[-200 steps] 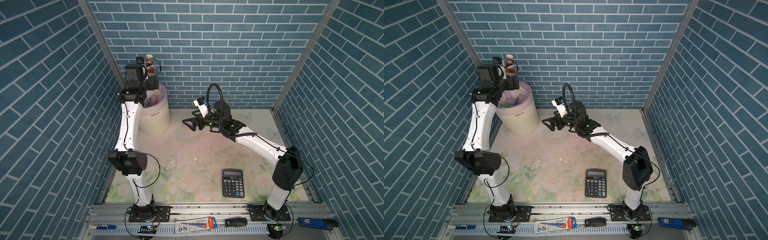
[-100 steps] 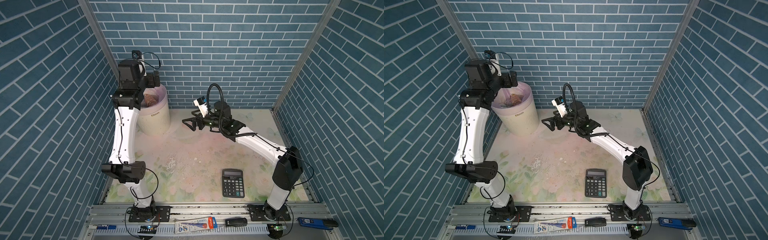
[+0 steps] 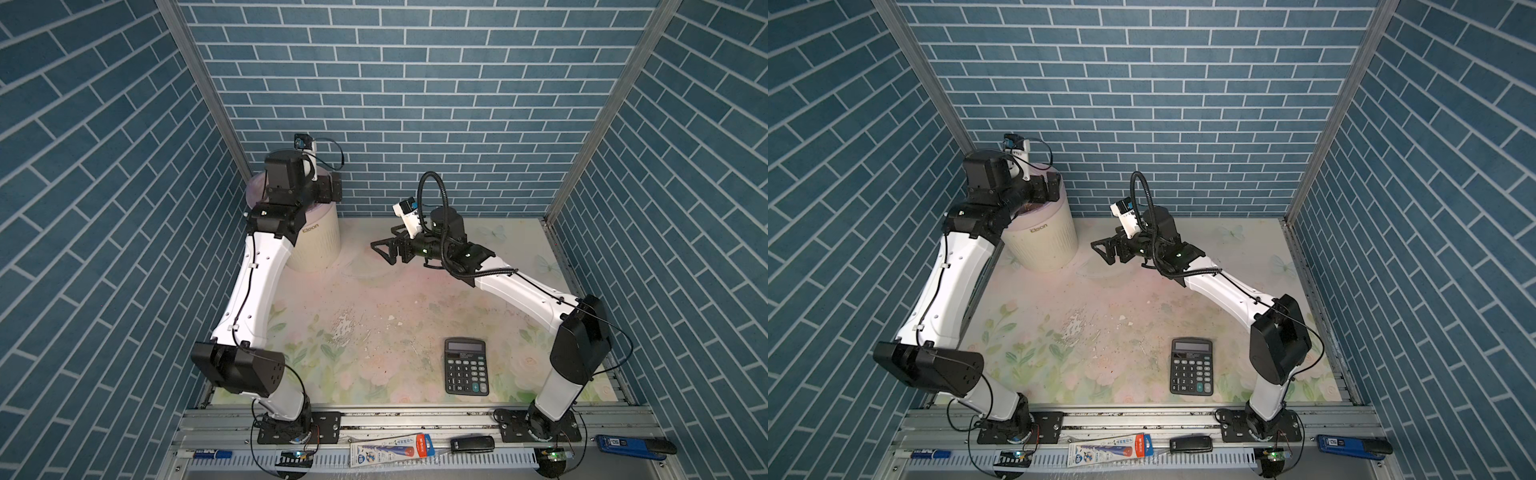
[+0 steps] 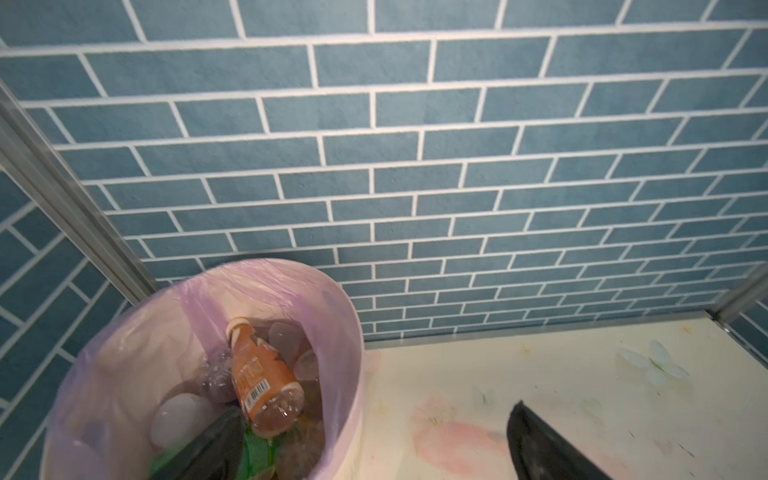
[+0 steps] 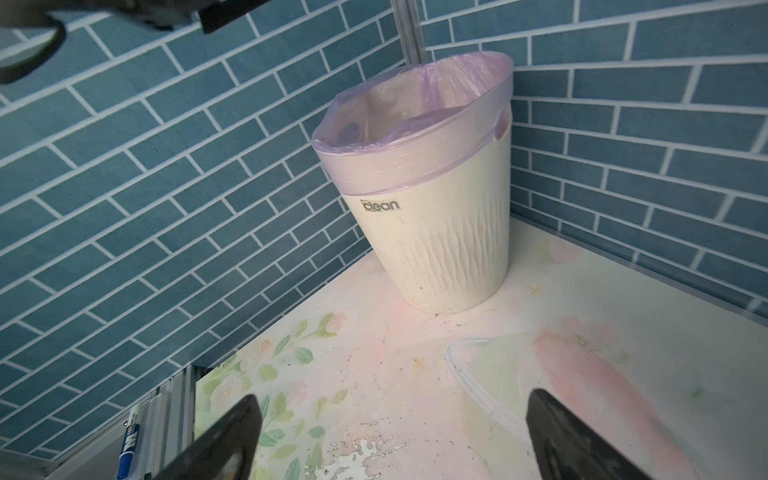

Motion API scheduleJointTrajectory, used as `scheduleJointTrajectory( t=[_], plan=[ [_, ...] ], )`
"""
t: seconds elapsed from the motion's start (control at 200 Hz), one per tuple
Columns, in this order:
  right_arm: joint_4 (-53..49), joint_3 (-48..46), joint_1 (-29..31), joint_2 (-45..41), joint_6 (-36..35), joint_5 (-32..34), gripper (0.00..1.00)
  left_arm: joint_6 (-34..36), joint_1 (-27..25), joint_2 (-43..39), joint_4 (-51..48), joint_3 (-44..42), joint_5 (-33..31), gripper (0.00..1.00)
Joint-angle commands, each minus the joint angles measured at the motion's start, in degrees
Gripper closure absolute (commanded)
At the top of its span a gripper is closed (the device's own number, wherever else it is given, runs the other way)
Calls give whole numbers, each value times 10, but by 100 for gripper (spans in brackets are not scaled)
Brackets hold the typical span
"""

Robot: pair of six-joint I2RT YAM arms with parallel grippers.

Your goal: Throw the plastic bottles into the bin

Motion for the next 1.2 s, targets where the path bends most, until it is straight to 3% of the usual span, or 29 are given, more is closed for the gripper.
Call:
scheduleJointTrajectory(
  t=[0.0, 0.085, 0.235, 0.41, 0.59, 0.735, 0.975, 1.135, 1.19],
  plan=[
    [-29, -27, -19, -44, -2, 74, 1, 6, -5, -54, 109, -96, 42, 1],
    [-56, -38, -36, -64, -7, 135, 1, 6, -8, -97, 167, -194, 50, 1],
    [-106, -62, -70, -99, -16, 288, 1, -17, -9, -162, 255, -354, -3, 1],
    [-144, -106, -114, -130, -11, 438, 1, -42, -8, -197, 274, -476, -113, 1],
    [-120, -177, -160, -156, -3, 534, 1, -33, -8, -214, 324, -571, -181, 1],
    [-103, -230, -199, -175, -1, 557, 1, -1, -4, -186, 366, -611, -219, 1],
    [-30, -339, -236, -219, -8, 580, 1, -21, 56, -127, 454, -702, -201, 1],
    [52, -414, -244, -222, -51, 627, 1, -44, 119, -53, 622, -767, -128, 1],
    [56, -430, -249, -221, -67, 635, 1, -49, 120, -59, 588, -756, -119, 1]
  ],
)
